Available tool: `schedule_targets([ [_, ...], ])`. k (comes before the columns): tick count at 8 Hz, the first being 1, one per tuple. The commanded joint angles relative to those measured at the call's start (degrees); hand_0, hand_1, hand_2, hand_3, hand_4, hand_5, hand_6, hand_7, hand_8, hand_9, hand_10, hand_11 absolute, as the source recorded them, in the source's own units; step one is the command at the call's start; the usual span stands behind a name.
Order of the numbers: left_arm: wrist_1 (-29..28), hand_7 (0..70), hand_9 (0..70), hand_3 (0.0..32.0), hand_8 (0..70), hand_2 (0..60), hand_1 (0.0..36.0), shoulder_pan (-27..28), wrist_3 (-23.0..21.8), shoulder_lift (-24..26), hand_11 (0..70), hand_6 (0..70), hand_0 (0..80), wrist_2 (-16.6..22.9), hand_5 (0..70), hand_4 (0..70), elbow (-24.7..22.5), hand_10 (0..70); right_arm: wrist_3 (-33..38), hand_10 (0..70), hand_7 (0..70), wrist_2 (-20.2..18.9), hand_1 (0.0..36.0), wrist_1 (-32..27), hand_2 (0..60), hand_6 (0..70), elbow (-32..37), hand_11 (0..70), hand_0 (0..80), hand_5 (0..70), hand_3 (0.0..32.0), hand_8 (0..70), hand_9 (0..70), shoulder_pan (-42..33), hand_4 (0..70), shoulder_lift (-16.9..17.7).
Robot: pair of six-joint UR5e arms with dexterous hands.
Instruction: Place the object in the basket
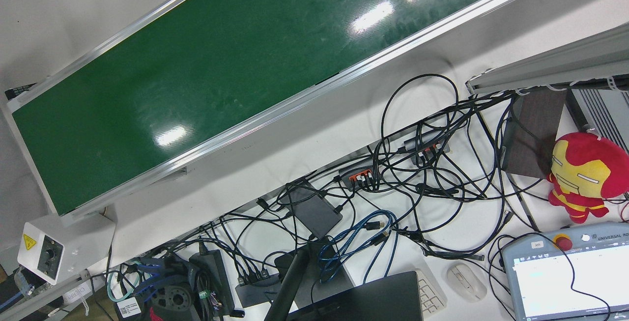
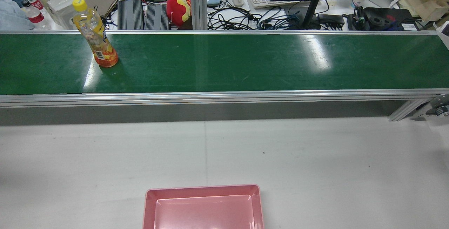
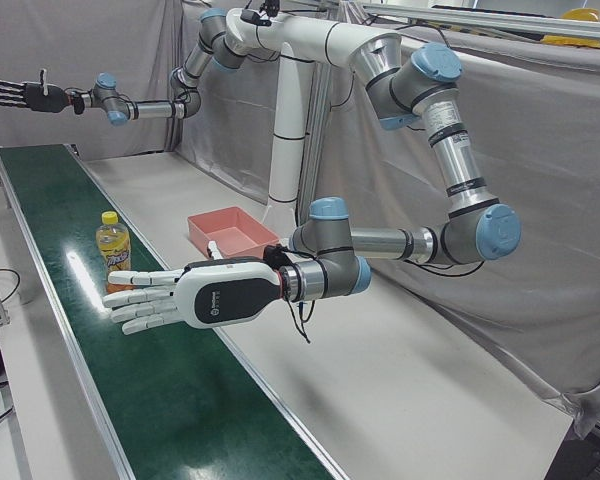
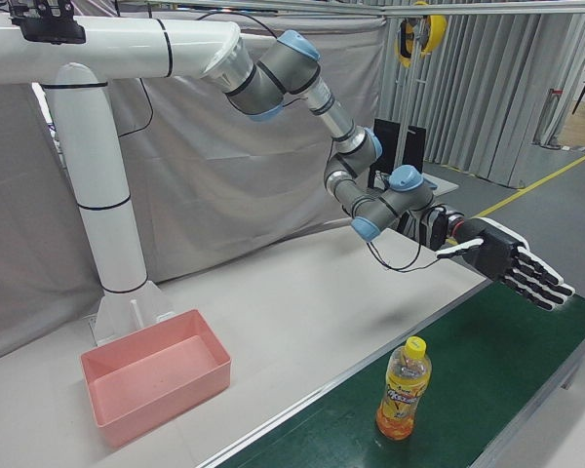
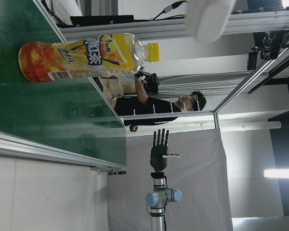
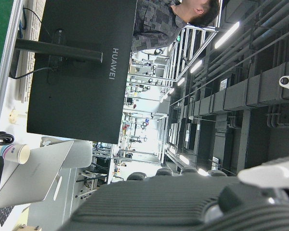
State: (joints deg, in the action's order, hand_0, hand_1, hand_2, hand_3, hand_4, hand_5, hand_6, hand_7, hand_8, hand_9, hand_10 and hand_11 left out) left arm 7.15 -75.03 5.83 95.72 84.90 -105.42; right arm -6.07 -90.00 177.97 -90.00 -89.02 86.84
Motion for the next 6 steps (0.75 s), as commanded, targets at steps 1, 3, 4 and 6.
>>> schedule_targets([
  [1,0.15,0.0,0.0,0.0,0.7,0.0,10.4,-0.03,-0.03,-0.01,0.0,0.0,80.0,0.00,10.5,8.7,-0.04,0.0,0.00,0.0,0.0,0.00,0.0,-0.08,0.0,0.0,0.00,0.0,0.0,0.0,0.0,0.0,0.0,-0.01,0.0,0.00],
  [3,0.58,0.0,0.0,0.0,0.6,0.0,10.3,0.50,1.11,0.17,0.0,0.0,80.0,0.00,9.3,8.2,-0.74,0.0,0.00,0.0,0.0,0.00,0.0,0.01,0.0,0.0,0.00,0.0,0.0,0.0,0.0,0.0,0.0,-0.01,0.0,0.00],
  [4,1.46,0.0,0.0,0.0,0.3,0.0,10.7,1.72,3.46,0.34,0.0,0.0,80.0,0.00,9.4,8.0,-1.36,0.0,0.00,0.0,0.0,0.00,0.0,0.01,0.0,0.0,0.00,0.0,0.0,0.0,0.0,0.0,0.0,-0.01,0.0,0.00],
  [6,5.14,0.0,0.2,0.0,1.2,0.0,12.2,6.02,5.32,2.87,0.7,0.0,80.0,-0.44,9.8,9.0,-2.24,0.0,0.00,0.0,0.0,0.00,0.0,0.01,0.0,0.0,0.00,0.0,0.0,0.0,0.0,0.0,0.0,-0.01,0.0,0.00],
])
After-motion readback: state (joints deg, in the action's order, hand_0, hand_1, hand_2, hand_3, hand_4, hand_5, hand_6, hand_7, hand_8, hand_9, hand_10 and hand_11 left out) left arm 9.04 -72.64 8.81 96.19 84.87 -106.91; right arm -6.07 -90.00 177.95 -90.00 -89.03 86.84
